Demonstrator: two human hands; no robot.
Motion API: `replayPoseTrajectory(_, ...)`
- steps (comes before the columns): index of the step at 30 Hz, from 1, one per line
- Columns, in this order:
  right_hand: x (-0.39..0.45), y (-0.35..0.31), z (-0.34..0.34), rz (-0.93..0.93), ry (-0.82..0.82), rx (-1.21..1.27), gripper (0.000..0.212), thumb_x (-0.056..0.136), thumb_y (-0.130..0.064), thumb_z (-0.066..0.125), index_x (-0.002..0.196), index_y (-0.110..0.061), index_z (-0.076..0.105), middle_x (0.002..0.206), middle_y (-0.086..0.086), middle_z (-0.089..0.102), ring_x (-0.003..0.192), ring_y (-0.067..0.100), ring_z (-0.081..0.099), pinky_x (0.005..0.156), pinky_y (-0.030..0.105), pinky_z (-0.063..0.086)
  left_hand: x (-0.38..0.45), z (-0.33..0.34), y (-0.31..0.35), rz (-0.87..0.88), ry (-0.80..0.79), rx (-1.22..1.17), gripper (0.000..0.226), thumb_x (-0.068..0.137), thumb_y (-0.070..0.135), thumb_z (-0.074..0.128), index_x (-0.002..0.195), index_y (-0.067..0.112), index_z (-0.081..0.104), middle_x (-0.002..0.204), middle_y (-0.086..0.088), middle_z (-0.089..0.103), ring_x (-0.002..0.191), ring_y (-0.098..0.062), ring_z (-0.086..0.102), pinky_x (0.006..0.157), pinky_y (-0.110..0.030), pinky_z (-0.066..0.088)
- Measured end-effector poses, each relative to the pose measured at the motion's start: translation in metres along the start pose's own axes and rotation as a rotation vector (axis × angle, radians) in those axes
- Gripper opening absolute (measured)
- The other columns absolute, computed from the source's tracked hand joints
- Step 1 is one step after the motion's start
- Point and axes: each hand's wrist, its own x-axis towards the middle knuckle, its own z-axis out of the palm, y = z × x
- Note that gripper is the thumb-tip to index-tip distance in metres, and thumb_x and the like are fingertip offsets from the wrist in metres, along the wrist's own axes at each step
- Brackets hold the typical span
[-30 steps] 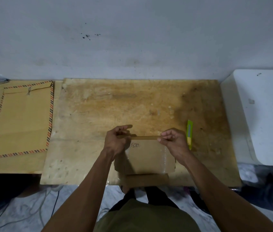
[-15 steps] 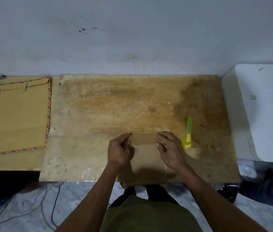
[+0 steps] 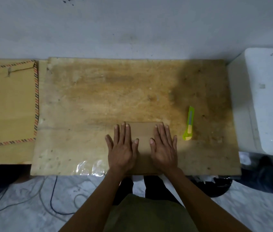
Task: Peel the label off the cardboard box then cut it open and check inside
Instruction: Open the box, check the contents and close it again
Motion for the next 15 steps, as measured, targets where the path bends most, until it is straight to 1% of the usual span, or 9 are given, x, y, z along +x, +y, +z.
replayPoseTrajectory(2, 0.017, -0.003, -0.002, -0.006, -0.007, -0.018, 0.06, 0.1, -0.047, 0.013, 0.155, -0.023, 0.009, 0.164, -0.003, -0.004, 0.15, 0.016, -0.01, 0.12, 0.052, 0.004, 0.02, -0.008, 0.001, 0.016, 0.023, 0.018, 0.066, 0.103, 0.05, 0.018, 0.156, 0.022, -0.008, 0.163, 0.005, -0.017, 0.149, -0.018, -0.022, 0.12, -0.055, -0.009)
replayPoseTrajectory(4, 0.038, -0.007, -0.006, -0.027, -0.014, -0.053, 0.059, 0.102, -0.043, 0.016, 0.155, -0.02, 0.002, 0.163, -0.002, -0.01, 0.149, 0.017, -0.016, 0.12, 0.052, 0.0, 0.039, -0.014, 0.001, 0.036, 0.046, 0.028, 0.065, 0.104, 0.048, 0.02, 0.156, 0.021, -0.008, 0.163, 0.002, -0.018, 0.148, -0.02, -0.024, 0.12, -0.053, -0.008)
replayPoseTrajectory(8, 0.058, -0.012, -0.004, -0.035, 0.0, -0.069, 0.061, 0.103, -0.042, 0.018, 0.155, -0.018, -0.003, 0.163, -0.002, -0.013, 0.149, 0.016, -0.017, 0.12, 0.052, -0.001, 0.057, -0.012, -0.002, 0.057, 0.057, 0.056, 0.064, 0.104, 0.046, 0.02, 0.156, 0.021, -0.009, 0.164, 0.0, -0.017, 0.15, -0.021, -0.02, 0.121, -0.055, -0.004)
replayPoseTrajectory(10, 0.055, -0.013, 0.002, -0.03, 0.064, -0.08, 0.061, 0.102, -0.043, 0.019, 0.155, -0.019, 0.002, 0.164, -0.001, -0.007, 0.15, 0.016, -0.011, 0.12, 0.051, 0.001, 0.057, -0.009, -0.004, 0.047, 0.061, 0.078, 0.064, 0.104, 0.047, 0.02, 0.156, 0.022, -0.01, 0.164, 0.001, -0.018, 0.15, -0.019, -0.02, 0.121, -0.055, -0.003)
replayPoseTrajectory(13, 0.057, -0.012, 0.013, -0.029, 0.194, -0.113, 0.061, 0.101, -0.042, 0.027, 0.154, -0.016, 0.016, 0.163, 0.004, 0.011, 0.151, 0.018, 0.005, 0.12, 0.051, 0.01, 0.058, -0.006, -0.004, 0.031, 0.061, 0.099, 0.066, 0.103, 0.048, 0.019, 0.155, 0.022, -0.012, 0.163, 0.002, -0.021, 0.149, -0.016, -0.022, 0.121, -0.053, -0.005)
replayPoseTrajectory(15, 0.06, -0.011, 0.017, -0.042, 0.241, -0.134, 0.059, 0.101, -0.04, 0.032, 0.153, -0.014, 0.022, 0.162, 0.006, 0.016, 0.151, 0.021, 0.01, 0.119, 0.053, 0.014, 0.061, -0.004, -0.004, 0.023, 0.064, 0.115, 0.067, 0.103, 0.049, 0.019, 0.155, 0.021, -0.012, 0.163, 0.001, -0.02, 0.149, -0.017, -0.021, 0.121, -0.053, -0.004)
